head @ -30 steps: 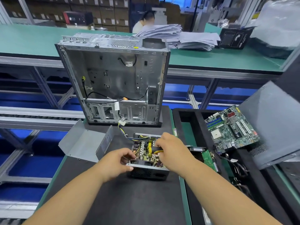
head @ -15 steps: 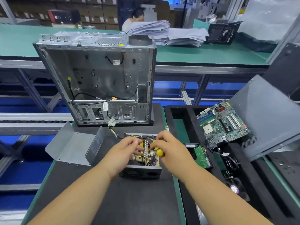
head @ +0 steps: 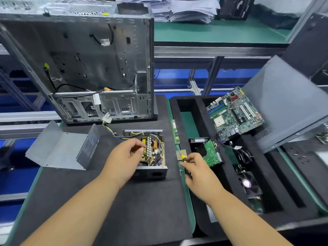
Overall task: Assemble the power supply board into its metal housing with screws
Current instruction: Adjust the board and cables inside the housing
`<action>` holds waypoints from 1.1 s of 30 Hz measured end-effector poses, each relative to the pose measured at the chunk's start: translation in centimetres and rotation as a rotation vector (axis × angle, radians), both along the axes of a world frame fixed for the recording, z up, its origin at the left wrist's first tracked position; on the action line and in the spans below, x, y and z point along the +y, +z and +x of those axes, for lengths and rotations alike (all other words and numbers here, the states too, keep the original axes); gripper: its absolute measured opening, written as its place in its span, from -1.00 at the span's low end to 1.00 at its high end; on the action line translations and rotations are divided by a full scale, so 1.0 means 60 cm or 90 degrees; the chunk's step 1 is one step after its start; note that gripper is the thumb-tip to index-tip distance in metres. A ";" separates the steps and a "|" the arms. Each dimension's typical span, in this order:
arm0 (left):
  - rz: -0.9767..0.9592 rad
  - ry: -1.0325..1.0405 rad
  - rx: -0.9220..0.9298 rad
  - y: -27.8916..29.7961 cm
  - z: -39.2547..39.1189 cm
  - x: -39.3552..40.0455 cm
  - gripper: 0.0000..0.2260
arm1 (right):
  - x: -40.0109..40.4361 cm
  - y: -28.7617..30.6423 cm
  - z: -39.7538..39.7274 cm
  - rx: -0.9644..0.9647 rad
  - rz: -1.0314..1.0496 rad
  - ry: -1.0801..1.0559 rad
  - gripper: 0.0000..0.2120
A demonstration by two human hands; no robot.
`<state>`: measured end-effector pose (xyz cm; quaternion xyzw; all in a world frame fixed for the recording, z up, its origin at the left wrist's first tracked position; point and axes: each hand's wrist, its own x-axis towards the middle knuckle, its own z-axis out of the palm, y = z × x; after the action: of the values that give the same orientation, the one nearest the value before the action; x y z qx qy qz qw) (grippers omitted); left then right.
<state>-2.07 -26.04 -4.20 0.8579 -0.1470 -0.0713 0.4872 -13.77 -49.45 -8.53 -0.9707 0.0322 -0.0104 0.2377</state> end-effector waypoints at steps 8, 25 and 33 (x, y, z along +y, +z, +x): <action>0.029 0.010 -0.019 -0.005 -0.004 0.002 -0.82 | 0.003 -0.026 -0.002 0.070 -0.002 0.020 -0.51; 0.137 -0.084 -0.124 0.017 0.012 -0.008 -0.86 | 0.028 0.012 0.085 -0.036 0.005 0.017 -0.80; 0.220 -0.154 -0.140 0.008 0.027 -0.020 -0.84 | 0.038 0.001 0.104 0.031 0.068 0.001 -0.93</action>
<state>-0.47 -27.25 -3.69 0.9074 -0.2864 -0.0593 0.3020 -7.53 -47.16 -8.45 -0.9566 0.0378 0.0147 0.2886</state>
